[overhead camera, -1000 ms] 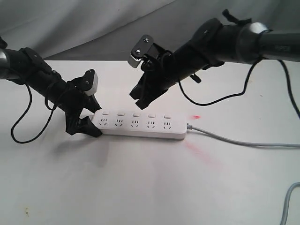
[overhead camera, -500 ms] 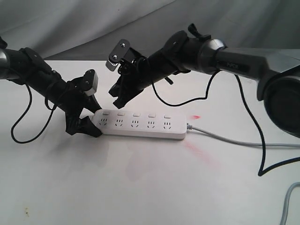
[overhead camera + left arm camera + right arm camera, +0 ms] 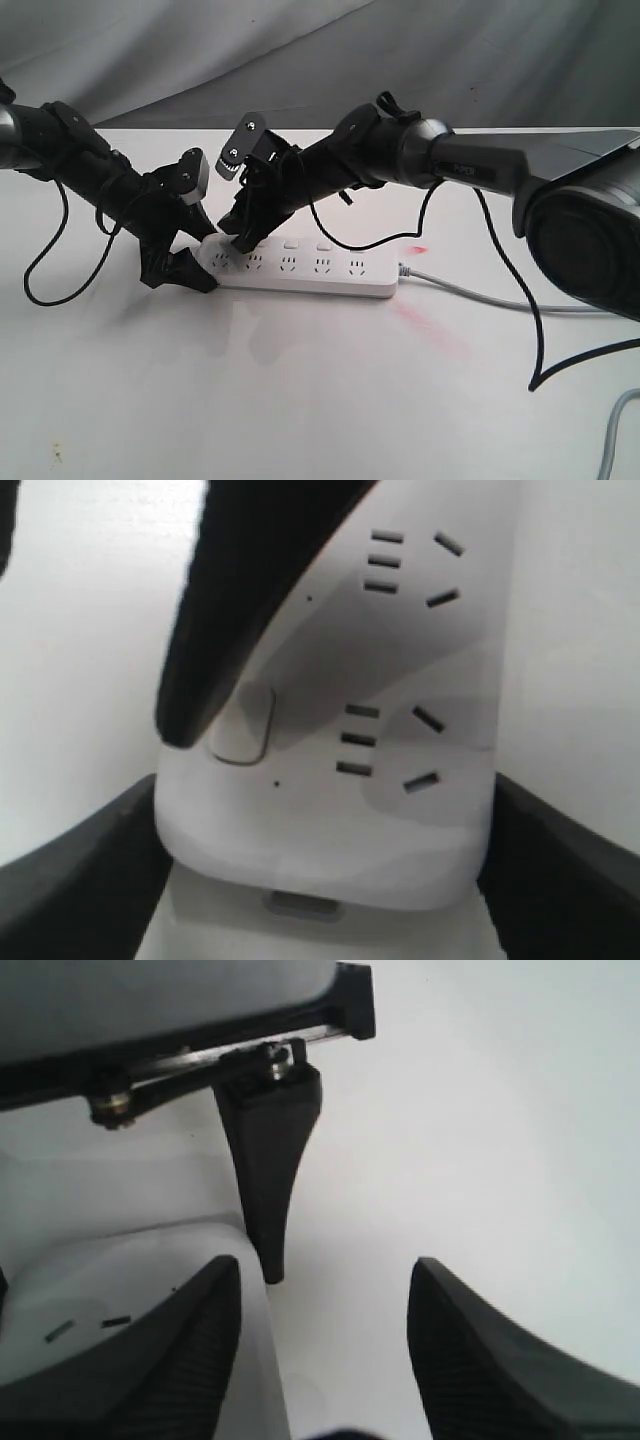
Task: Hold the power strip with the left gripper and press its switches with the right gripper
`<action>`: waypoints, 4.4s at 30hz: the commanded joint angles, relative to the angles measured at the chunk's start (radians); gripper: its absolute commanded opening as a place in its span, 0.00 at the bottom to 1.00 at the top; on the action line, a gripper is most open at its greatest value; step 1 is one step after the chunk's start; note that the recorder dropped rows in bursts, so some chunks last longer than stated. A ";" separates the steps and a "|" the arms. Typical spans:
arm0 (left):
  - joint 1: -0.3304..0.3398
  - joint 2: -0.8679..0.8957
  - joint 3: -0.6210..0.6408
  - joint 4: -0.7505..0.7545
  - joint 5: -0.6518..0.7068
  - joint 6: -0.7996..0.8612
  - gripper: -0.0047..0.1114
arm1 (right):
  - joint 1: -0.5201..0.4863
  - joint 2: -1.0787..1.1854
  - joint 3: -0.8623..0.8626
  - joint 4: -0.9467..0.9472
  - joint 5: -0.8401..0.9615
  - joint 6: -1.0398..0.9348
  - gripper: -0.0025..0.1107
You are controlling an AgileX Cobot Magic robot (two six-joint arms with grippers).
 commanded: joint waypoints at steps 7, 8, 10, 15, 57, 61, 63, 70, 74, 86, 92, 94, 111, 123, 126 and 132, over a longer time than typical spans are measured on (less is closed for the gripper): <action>-0.003 0.036 0.017 0.035 0.004 -0.013 0.59 | 0.021 0.009 -0.007 0.010 -0.067 -0.037 0.45; -0.003 0.036 0.017 0.035 0.004 -0.013 0.59 | 0.021 0.009 -0.007 0.010 -0.067 -0.037 0.45; -0.003 0.036 0.017 0.035 0.004 -0.013 0.59 | 0.021 0.009 -0.007 0.010 -0.067 -0.039 0.45; -0.003 0.036 0.017 0.035 0.004 -0.013 0.59 | 0.021 0.009 -0.007 0.010 -0.056 -0.046 0.45; -0.003 0.036 0.017 0.035 0.004 -0.013 0.59 | 0.021 0.059 -0.007 -0.124 0.051 -0.097 0.45; -0.003 0.036 0.017 0.035 0.004 -0.013 0.59 | 0.021 -0.011 -0.007 -0.105 0.044 -0.099 0.45; -0.003 0.036 0.017 0.035 0.004 -0.013 0.59 | 0.019 -0.036 -0.007 -0.121 0.046 -0.099 0.45; -0.003 0.036 0.017 0.035 0.004 -0.013 0.59 | -0.021 -0.050 -0.007 -0.164 0.127 -0.067 0.45; -0.003 0.036 0.017 0.035 0.004 -0.013 0.59 | -0.036 -0.050 -0.007 -0.166 0.137 -0.067 0.45; -0.003 0.036 0.017 0.035 0.004 -0.013 0.59 | -0.038 -0.048 -0.007 -0.226 0.131 -0.067 0.45; -0.003 0.036 0.017 0.035 0.004 -0.013 0.59 | -0.040 -0.048 -0.007 -0.245 0.120 -0.067 0.45; -0.003 0.036 0.017 0.035 0.004 -0.013 0.59 | -0.040 -0.048 -0.007 -0.245 0.111 -0.067 0.45; -0.003 0.036 0.017 0.035 0.004 -0.013 0.59 | -0.040 -0.022 -0.007 -0.261 0.090 -0.073 0.45; -0.003 0.036 0.017 0.035 0.004 -0.013 0.59 | -0.040 -0.014 -0.007 -0.250 0.103 -0.073 0.45; -0.003 0.036 0.017 0.035 0.004 -0.013 0.59 | -0.040 -0.014 -0.007 -0.247 0.103 -0.073 0.45; -0.003 0.036 0.017 0.035 0.004 -0.013 0.59 | -0.040 -0.041 -0.007 -0.237 0.090 -0.073 0.45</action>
